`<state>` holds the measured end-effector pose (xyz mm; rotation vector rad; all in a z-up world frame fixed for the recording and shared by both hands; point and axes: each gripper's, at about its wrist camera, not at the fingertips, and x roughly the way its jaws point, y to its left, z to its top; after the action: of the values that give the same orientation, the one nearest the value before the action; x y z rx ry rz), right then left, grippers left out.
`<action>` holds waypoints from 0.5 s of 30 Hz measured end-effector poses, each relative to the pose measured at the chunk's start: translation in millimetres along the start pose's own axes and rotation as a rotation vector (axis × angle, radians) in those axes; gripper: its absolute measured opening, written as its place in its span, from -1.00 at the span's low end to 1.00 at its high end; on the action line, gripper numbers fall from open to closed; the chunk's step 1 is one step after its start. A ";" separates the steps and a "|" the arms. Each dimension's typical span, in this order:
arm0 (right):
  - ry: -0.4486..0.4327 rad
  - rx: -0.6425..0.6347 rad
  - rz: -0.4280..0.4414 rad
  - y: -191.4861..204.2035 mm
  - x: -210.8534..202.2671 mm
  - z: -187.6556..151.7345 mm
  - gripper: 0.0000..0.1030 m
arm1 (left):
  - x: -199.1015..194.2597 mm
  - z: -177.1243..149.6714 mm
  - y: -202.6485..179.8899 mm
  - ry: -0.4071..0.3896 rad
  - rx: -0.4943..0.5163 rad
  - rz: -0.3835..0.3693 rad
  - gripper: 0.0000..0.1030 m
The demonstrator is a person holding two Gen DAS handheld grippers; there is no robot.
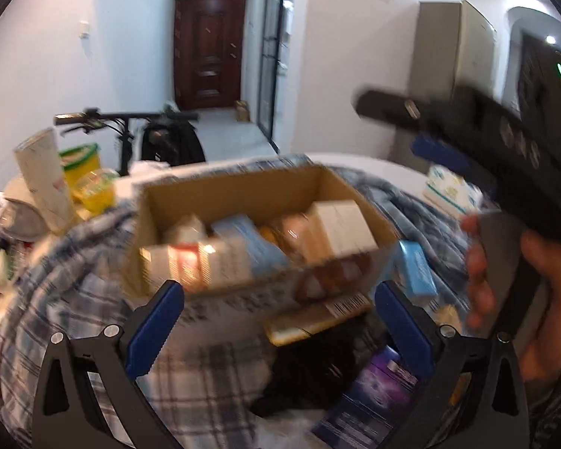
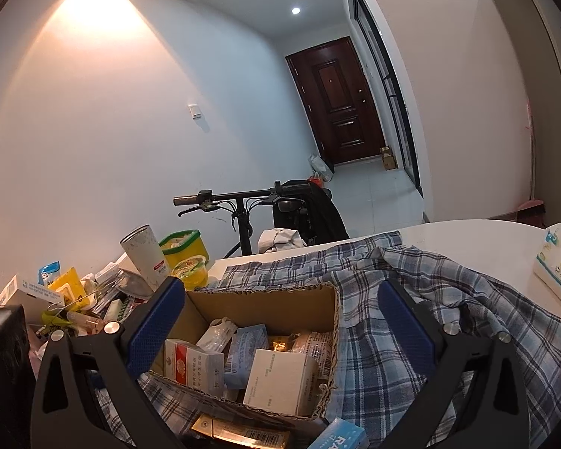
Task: Organize objects
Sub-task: 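Move both tools back toward the pile of cigarette packs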
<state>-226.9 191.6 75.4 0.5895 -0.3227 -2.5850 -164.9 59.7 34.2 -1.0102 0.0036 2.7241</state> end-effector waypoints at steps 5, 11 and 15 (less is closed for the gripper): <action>0.002 0.049 0.005 -13.0 1.4 2.8 1.00 | 19.7 -4.5 -19.3 0.080 0.005 0.028 1.00; -0.034 0.034 -0.022 -17.0 -7.5 8.4 1.00 | 45.0 -6.6 -38.4 0.177 -0.057 0.054 1.00; -0.033 0.065 0.012 -21.5 -8.2 8.9 1.00 | 59.3 -9.5 -43.3 0.206 -0.093 0.113 1.00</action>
<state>-232.8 215.3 79.2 0.5665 -0.4219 -2.5832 -192.8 113.9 -7.8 -1.3528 -0.0315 2.7278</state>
